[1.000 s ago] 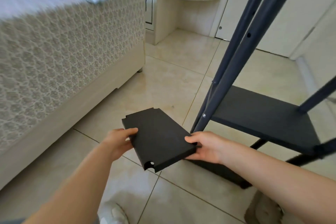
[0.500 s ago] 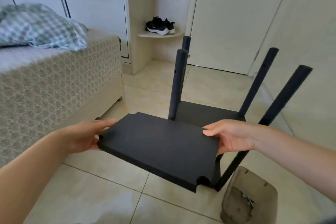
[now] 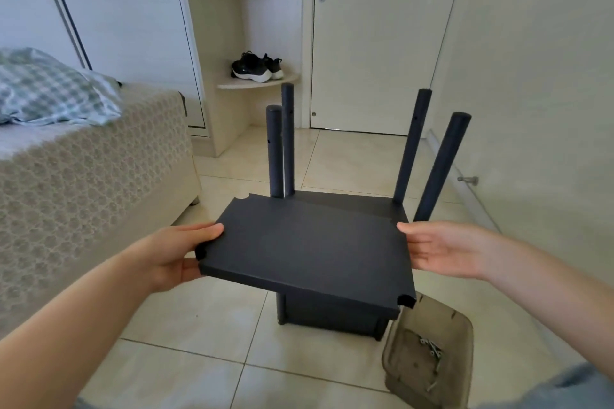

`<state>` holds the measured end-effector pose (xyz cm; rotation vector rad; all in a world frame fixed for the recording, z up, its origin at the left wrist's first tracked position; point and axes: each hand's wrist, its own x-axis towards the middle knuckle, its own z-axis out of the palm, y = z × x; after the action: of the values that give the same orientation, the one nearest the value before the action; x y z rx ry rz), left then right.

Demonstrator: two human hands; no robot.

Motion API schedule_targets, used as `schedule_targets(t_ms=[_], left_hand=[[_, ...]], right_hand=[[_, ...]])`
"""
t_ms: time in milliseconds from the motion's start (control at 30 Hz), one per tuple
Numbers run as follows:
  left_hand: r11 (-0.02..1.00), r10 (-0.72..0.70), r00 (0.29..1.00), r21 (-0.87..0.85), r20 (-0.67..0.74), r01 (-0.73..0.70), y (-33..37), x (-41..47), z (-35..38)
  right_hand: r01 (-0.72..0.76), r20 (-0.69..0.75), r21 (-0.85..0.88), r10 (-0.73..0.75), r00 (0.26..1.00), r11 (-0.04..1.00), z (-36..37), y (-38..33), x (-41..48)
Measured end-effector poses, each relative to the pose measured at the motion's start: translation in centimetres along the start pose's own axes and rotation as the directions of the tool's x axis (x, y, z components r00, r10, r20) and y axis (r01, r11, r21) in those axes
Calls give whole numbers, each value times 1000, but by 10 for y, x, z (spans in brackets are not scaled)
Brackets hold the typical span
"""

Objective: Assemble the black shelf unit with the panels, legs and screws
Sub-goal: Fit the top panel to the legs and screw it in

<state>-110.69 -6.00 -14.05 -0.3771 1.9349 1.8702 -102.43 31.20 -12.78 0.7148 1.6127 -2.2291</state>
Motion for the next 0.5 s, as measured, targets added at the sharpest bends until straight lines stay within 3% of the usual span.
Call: schedule_targets(t_ms=[333,500], left_hand=[[994,8,1000,-112,-10,-9,13,-7,14],[989,111,993,-102,36,-107,32,-28,22]], right_hand=[[-60,13,-60,61,998,996,-11,0,-21],[-78,4,-53,78,997,996,-14,-12,-32]])
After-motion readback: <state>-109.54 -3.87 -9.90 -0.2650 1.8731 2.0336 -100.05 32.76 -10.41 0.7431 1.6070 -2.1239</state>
